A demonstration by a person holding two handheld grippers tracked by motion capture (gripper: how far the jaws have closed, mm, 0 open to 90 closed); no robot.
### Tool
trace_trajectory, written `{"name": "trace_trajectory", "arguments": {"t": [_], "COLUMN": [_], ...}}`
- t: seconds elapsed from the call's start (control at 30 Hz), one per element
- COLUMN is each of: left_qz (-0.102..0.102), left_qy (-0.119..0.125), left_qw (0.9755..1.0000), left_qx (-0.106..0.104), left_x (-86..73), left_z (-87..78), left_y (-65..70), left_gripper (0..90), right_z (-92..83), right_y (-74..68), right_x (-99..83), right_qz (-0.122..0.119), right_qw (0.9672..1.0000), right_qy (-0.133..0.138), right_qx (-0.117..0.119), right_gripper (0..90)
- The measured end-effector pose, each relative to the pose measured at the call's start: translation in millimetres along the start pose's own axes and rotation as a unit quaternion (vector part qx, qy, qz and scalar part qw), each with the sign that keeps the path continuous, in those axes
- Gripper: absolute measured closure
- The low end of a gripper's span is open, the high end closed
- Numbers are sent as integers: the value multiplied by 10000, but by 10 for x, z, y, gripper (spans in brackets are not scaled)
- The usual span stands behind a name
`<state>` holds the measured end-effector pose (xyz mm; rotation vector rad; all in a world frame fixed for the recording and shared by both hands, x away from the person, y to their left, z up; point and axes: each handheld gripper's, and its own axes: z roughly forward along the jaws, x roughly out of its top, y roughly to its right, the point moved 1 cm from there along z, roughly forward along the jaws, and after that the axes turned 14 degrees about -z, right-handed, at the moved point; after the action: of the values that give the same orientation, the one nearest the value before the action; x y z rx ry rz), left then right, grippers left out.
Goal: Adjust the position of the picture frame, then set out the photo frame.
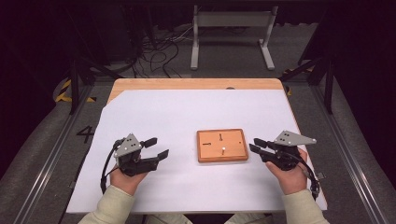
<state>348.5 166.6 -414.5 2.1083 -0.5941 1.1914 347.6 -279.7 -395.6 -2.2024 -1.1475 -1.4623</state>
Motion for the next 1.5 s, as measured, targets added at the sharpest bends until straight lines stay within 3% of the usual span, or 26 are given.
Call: {"name": "trace_trajectory", "arguments": {"t": [0.2,0.43,0.6,0.83,1.2,1.5], "left_qz": [27,-37,-46,-118,-116,-109], "left_qy": [156,209,236,239,210,185], "left_qw": [9999,9997,9995,9992,9992,9994], "left_qx": [27,108,189,294,319,285], "left_x": [-9,-25,-55,-96,-105,-111], "left_z": [-27,-64,-102,-168,-157,-121], "left_y": [-37,-70,-81,-100,-114,-112], "left_gripper": [335,330,330,330,330,330], "right_z": [-63,-26,82,297,606,804], "right_y": [90,83,-8,-119,-268,-369], "right_x": [-14,9,133,259,335,228], "right_qz": [80,0,-290,-506,-542,-513], "right_qw": [9993,9993,9992,9981,9962,9954], "right_qy": [319,318,287,237,230,156], "right_qx": [-167,-215,-34,277,638,793], "right_gripper": [571,491,488,487,447,464]}}
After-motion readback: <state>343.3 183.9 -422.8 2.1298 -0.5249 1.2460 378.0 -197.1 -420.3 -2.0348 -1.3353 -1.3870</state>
